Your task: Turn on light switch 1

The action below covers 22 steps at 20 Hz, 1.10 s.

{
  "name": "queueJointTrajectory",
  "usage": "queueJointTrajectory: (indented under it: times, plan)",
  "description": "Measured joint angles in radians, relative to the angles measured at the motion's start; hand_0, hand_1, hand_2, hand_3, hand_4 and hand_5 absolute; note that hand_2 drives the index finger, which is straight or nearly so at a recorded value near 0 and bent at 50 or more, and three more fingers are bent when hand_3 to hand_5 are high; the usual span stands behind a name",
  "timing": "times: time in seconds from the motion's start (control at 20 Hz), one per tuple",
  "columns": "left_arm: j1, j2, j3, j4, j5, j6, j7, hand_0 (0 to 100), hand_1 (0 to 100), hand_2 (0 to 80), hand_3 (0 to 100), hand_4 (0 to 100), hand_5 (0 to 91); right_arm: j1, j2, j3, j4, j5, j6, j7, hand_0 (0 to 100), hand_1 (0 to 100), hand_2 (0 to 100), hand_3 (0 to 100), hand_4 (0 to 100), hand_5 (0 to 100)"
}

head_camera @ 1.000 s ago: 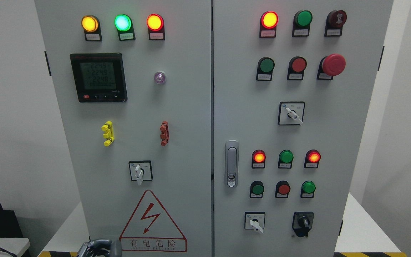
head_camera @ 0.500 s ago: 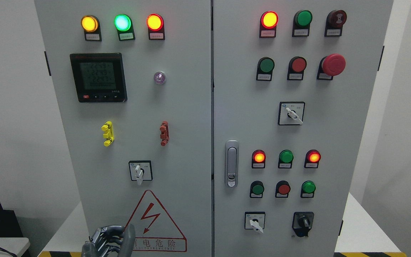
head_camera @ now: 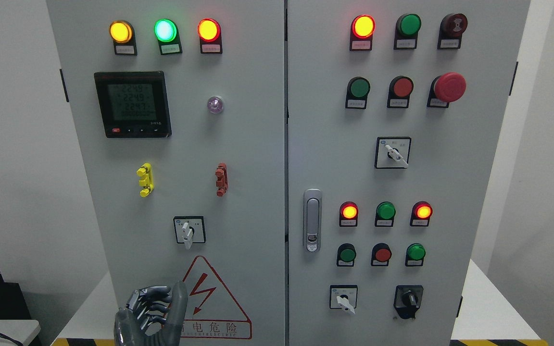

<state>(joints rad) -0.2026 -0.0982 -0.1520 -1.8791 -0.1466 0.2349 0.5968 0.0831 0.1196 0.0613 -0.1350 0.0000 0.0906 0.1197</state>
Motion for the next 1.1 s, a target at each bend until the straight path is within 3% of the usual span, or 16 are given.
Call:
queueJointTrajectory:
  times: [0.25, 0.35, 0.5, 1.1]
  plan:
    - [-0.021, -0.003, -0.019, 0.001, -0.001, 0.013, 0.046, 0, 59, 52.7, 69, 73, 70.2, 0.0, 0.0, 0.0, 0.0, 0.0, 0.0, 0.0, 12, 39, 0, 0, 0, 0]
    - [-0.032, -0.004, -0.024, 0.004, 0.001, 0.017, 0.05, 9, 58, 52.6, 69, 73, 70.2, 0.0, 0.0, 0.0, 0.0, 0.0, 0.0, 0.0, 12, 39, 0, 0, 0, 0]
    - [-0.047, -0.005, -0.032, 0.007, 0.002, 0.033, 0.06, 13, 58, 52.4, 69, 73, 70.1, 0.0, 0.0, 0.0, 0.0, 0.0, 0.0, 0.0, 12, 39, 0, 0, 0, 0]
    - [-0.102, -0.01, -0.052, 0.015, 0.004, 0.116, 0.068, 15, 59, 52.1, 68, 73, 69.7, 0.0, 0.0, 0.0, 0.0, 0.0, 0.0, 0.0, 12, 39, 0, 0, 0, 0]
